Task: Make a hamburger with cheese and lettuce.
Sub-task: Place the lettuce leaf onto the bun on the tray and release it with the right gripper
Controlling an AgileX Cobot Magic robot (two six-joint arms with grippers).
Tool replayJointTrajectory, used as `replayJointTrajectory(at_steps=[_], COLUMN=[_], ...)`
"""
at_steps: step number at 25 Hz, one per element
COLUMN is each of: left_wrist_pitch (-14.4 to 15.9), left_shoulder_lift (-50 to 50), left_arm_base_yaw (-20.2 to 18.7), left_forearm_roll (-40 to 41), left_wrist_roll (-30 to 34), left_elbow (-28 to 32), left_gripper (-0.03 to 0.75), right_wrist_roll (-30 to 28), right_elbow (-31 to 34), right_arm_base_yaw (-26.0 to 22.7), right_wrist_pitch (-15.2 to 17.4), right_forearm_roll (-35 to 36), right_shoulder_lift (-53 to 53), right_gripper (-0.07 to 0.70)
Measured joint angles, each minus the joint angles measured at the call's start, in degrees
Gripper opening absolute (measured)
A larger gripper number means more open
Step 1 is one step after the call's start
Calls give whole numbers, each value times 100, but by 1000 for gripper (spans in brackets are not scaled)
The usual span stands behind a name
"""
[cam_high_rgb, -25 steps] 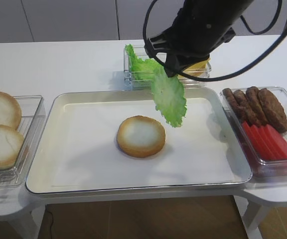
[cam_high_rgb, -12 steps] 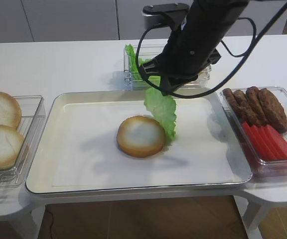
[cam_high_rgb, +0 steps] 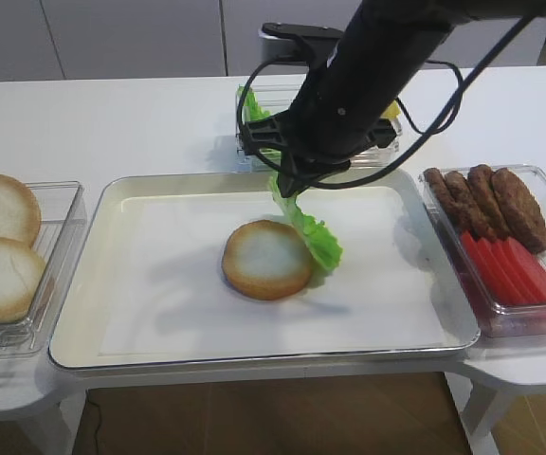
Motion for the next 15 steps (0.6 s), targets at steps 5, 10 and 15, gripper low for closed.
replayJointTrajectory(at_steps=[5, 10, 15], left_wrist_pitch=[0, 0, 0], left_shoulder_lift=[0, 0, 0], left_arm_base_yaw=[0, 0, 0], left_forearm_roll=[0, 0, 0], left_wrist_roll=[0, 0, 0], left_elbow=[0, 0, 0], left_gripper=[494, 493, 493], right_wrist_roll=[0, -109, -174], right_elbow=[0, 0, 0], right_arm_base_yaw=[0, 0, 27], right_wrist_pitch=[0, 64, 165], right_forearm_roll=[405, 760, 950], right_shoulder_lift=[0, 0, 0], right_gripper=[15, 15, 15])
